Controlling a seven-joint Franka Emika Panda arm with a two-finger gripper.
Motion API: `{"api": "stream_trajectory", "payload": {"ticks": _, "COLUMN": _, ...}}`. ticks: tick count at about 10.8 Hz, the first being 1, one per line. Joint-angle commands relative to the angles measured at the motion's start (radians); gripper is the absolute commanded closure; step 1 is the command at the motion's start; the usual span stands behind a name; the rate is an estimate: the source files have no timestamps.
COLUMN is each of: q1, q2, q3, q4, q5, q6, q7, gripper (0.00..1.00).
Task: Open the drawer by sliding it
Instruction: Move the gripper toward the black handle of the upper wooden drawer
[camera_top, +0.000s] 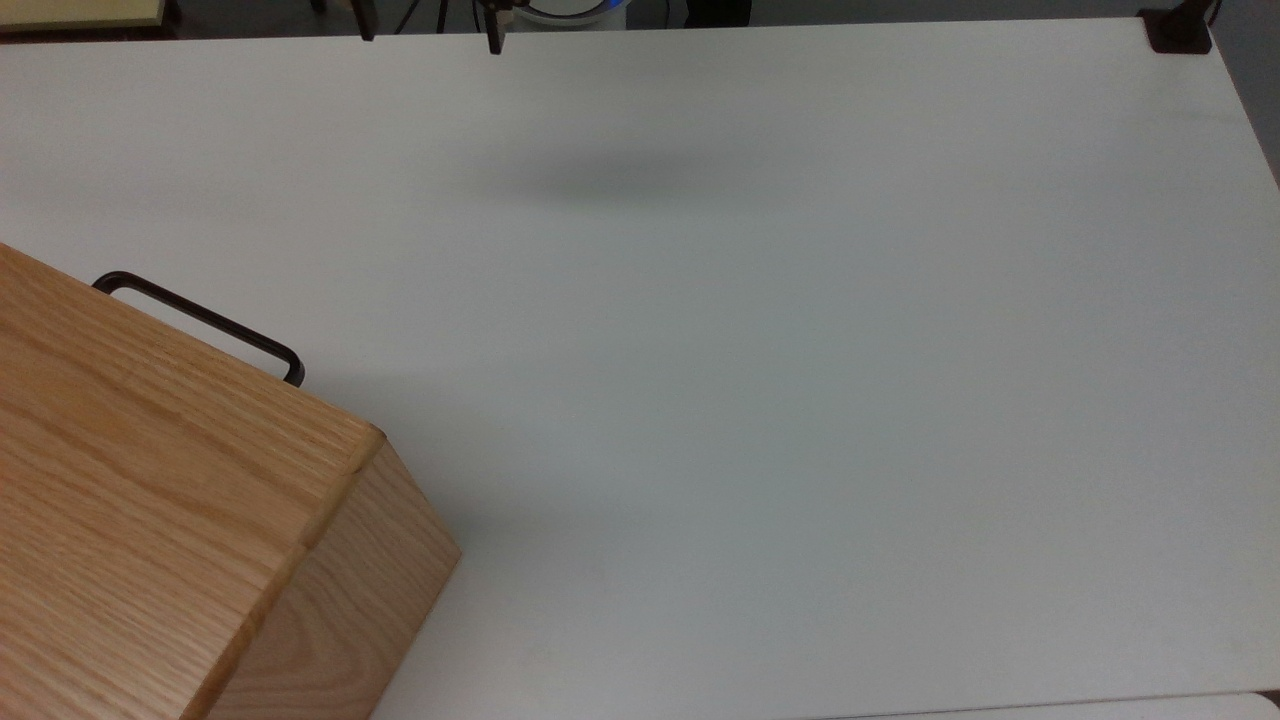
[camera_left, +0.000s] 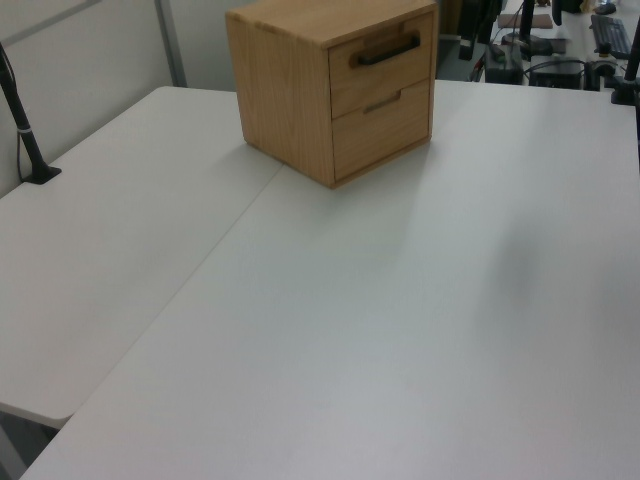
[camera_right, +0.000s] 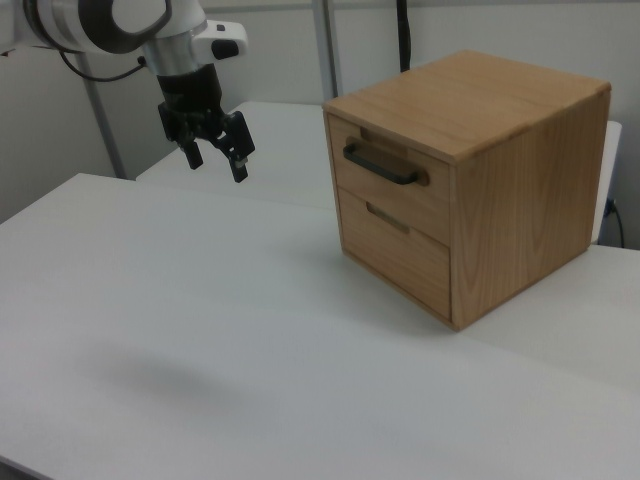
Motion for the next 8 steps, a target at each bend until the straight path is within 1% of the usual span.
{"api": "stream_trajectory", "payload": {"ticks": 1, "q1": -0.004, "q2": -0.016, "q3": -0.003, "q4": -0.009, "q5": 0.015, "q6": -0.001, "q7": 0.277, "gripper": 0.00}}
{"api": "stream_trajectory", "payload": {"ticks": 2, "q1": -0.012, "q2": -0.015, "q3": -0.003, "q4": -0.012, "q5": 0.016, "q6": 0.083, "q7": 0.507, "gripper": 0.00}}
{"api": "stream_trajectory", "payload": {"ticks": 3, "q1": -0.027, "q2": -0.013, "q3": -0.003, "q4": -0.021, "q5": 0.016, "q6": 0.175, "q7": 0.697, "gripper": 0.00}}
{"api": "stream_trajectory", "payload": {"ticks": 4, "q1": -0.052, "q2": -0.007, "q3": -0.001, "q4": -0.023, "q5": 0.019, "q6": 0.228, "q7": 0.831, "gripper": 0.00}}
{"api": "stream_trajectory", "payload": {"ticks": 5, "q1": -0.076, "q2": 0.001, "q3": -0.001, "q4": -0.024, "q5": 0.047, "q6": 0.289, "q7": 0.890, "gripper": 0.00}}
{"api": "stream_trajectory", "payload": {"ticks": 6, "q1": -0.107, "q2": 0.017, "q3": -0.004, "q4": -0.024, "q5": 0.140, "q6": 0.362, "q7": 0.929, "gripper": 0.18}}
{"api": "stream_trajectory", "payload": {"ticks": 7, "q1": -0.128, "q2": 0.046, "q3": -0.004, "q4": -0.021, "q5": 0.210, "q6": 0.419, "q7": 0.943, "gripper": 0.28}}
{"api": "stream_trajectory", "payload": {"ticks": 8, "q1": -0.148, "q2": 0.068, "q3": -0.004, "q4": -0.024, "q5": 0.269, "q6": 0.488, "q7": 0.945, "gripper": 0.43}}
